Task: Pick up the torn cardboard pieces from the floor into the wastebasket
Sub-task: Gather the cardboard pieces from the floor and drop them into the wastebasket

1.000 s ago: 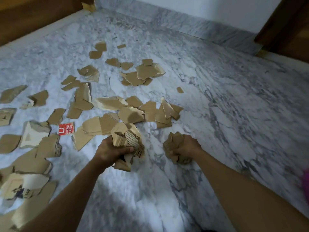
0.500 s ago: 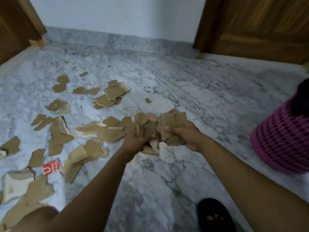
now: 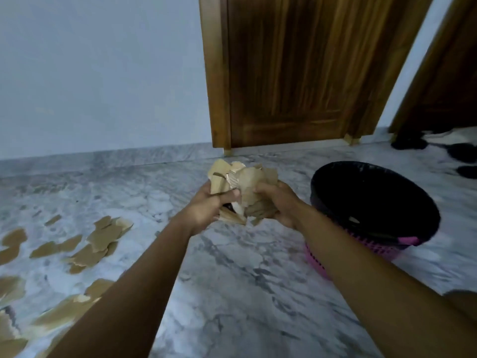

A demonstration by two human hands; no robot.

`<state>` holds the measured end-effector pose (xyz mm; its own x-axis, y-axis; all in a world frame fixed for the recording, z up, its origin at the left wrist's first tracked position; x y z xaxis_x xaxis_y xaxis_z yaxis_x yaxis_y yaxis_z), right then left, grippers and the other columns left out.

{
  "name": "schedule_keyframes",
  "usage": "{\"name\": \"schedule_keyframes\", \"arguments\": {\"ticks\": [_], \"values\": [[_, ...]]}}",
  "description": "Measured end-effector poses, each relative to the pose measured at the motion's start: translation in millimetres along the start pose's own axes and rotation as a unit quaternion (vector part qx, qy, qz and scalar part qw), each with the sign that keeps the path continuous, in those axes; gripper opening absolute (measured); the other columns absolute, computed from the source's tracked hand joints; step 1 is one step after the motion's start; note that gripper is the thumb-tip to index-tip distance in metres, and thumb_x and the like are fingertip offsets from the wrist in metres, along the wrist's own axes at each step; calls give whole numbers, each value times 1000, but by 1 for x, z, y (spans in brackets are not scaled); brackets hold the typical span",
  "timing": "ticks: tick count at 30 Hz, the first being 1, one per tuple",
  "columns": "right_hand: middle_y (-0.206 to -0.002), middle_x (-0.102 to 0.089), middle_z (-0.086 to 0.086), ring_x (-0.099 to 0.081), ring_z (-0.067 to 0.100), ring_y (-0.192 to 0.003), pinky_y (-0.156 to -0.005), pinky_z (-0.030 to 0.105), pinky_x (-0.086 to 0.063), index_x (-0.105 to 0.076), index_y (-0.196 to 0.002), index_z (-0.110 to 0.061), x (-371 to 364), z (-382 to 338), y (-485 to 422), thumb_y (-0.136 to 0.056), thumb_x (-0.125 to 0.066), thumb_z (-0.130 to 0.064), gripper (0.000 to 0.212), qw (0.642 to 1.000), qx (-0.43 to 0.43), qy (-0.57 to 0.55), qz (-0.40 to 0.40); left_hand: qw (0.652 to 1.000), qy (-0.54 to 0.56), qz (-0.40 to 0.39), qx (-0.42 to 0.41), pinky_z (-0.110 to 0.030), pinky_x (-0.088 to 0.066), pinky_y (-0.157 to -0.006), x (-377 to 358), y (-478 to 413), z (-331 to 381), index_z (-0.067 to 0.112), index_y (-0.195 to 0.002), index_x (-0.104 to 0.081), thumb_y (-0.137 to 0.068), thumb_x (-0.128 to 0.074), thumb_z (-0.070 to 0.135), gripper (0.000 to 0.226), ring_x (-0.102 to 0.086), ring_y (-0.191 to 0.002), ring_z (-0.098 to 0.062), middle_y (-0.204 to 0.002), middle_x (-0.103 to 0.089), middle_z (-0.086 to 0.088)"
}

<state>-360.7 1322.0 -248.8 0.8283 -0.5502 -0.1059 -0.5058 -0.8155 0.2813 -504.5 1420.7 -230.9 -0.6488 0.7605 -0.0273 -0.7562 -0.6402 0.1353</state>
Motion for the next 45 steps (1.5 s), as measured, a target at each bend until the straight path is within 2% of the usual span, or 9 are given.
{"name": "schedule_keyframes", "arguments": {"ticks": [6, 12, 18, 22, 25, 29, 35, 39, 45], "values": [[-121, -67, 11, -67, 33, -105, -76, 49, -61, -61, -126, -25, 133, -47, -16, -85, -70, -12, 44, 997, 31, -45, 54, 1000, 16, -8, -3, -56, -57, -86, -122, -72, 33, 15, -127, -58, -87, -74, 12, 43, -72, -100, -32, -111, -74, -11], [-117, -71, 5, -70, 25, -103, -88, 49, -60, -57, -130, -26, 277, -45, -17, -88, -74, -9, 48, 990, 45, -56, 120, 994, -88, -55, -35, -38, -59, -66, -246, -133, 34, 22, -104, -62, -86, -73, 11, 24, -70, -81, -22, -88, -72, -4], [-127, -65, 0, -65, 21, -110, -95, 43, -56, -52, -138, -26, 369, -25, -18, -86, -77, -20, 58, 981, 62, 49, 175, 973, -222, -67, -12, -40, -61, -78, -323, -171, -3, 21, -140, -41, -75, -75, 54, 80, -66, -106, -24, -128, -61, -7], [-138, -55, 3, -59, 24, -114, -94, 39, -53, -36, -150, -26, 393, -18, -18, -84, -72, -34, 76, 962, 52, 177, 203, 962, -264, -70, 9, -30, -54, -79, -338, -175, -12, 17, -145, -41, -91, -68, 37, 64, -63, -97, -13, -122, -62, -4], [-147, -44, 8, -50, 30, -128, -94, 38, -48, -34, -151, -27, 400, -20, -18, -93, -69, -35, 68, 947, 42, 243, 205, 959, -272, -63, 42, -31, -47, -88, -335, -181, -20, 18, -151, -36, -92, -67, 39, 69, -55, -123, -25, -140, -53, -6], [-147, -46, 5, -50, 27, -128, -89, 33, -46, -39, -149, -29, 388, -25, -29, -94, -69, -36, 63, 947, 39, 267, 173, 955, -288, -55, 30, -33, -50, -90, -325, -183, -19, 20, -145, -47, -93, -65, 42, 59, -58, -120, -24, -139, -56, -7], [-108, -71, -1, -67, 18, -101, -93, 37, -56, -68, -120, -26, 332, -32, -45, -93, -71, -29, 28, 945, 65, 300, 116, 961, -273, 10, -32, -35, -55, -93, -280, -171, -1, 25, -121, -68, -91, -68, 39, 33, -67, -103, -13, -113, -71, 3], [-100, -73, 2, -71, 20, -93, -94, 45, -58, -72, -99, -26, 239, -47, -67, -92, -71, -23, 7, 945, 85, 307, 69, 958, -266, 74, -73, -23, -51, -86, -192, -144, 18, 22, -116, -71, -92, -67, 37, 28, -66, -102, -7, -112, -72, 8], [-96, -74, -2, -74, 17, -85, -86, 45, -61, -74, -98, -28, 58, -32, -95, -89, -70, -27, 10, 936, 111, 333, -7, 953, -259, 151, -30, -3, -44, -69, -16, -95, -1, 18, -115, -71, -93, -68, 32, 26, -64, -101, -6, -110, -70, 9]]}}
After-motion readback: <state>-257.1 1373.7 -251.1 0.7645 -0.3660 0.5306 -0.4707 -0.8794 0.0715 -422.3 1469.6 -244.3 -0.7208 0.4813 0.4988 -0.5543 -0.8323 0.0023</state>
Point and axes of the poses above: each hand's wrist, its own y-axis away from the middle knuckle, its own x-axis out of the back of the hand, z = x × y, the point moved 8 cm from there along -y, towards the middle knuckle
